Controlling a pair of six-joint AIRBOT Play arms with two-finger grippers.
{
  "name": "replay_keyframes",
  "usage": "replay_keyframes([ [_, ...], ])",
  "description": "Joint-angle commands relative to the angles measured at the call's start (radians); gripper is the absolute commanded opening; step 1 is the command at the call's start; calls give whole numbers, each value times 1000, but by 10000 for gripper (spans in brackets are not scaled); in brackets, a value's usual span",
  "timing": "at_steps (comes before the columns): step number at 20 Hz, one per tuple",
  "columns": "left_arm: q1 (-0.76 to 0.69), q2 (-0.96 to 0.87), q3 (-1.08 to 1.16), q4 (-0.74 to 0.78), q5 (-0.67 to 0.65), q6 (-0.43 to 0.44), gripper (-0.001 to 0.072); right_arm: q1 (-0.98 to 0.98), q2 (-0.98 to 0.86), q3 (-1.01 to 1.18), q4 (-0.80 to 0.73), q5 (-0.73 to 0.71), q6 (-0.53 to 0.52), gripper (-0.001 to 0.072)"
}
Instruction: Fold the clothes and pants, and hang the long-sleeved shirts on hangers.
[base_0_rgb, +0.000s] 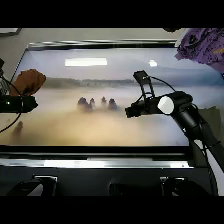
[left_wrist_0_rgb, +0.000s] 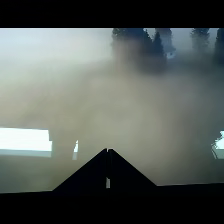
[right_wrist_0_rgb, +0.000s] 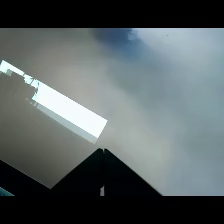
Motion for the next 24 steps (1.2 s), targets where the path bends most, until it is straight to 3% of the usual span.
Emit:
replay_keyframes([
  [1,0,0,0,0,0,0,19,1,0,1,0,0,0,32],
  [12,-1,0,0,0,1,-10,27,1,0,1,0,0,0,32],
  [13,0,-2,0,2,5,-72,95,1,0,1,0,0,0,32],
  [14,3,-10,-1,38,2,-179,99,1,0,1,0,0,0,32],
  [15,13,-28,0,79,-7,-225,101,1,0,1,0,0,0,32],
  [16,40,-54,1,90,-3,-246,321,1,0,1,0,1,0,32],
  [17,77,-91,10,89,5,-245,720,1,0,1,0,1,0,32],
  [22,266,-444,333,142,224,-218,720,1,0,1,0,1,0,32],
  [24,307,-657,536,225,219,-217,720,1,0,1,0,1,0,32],
])
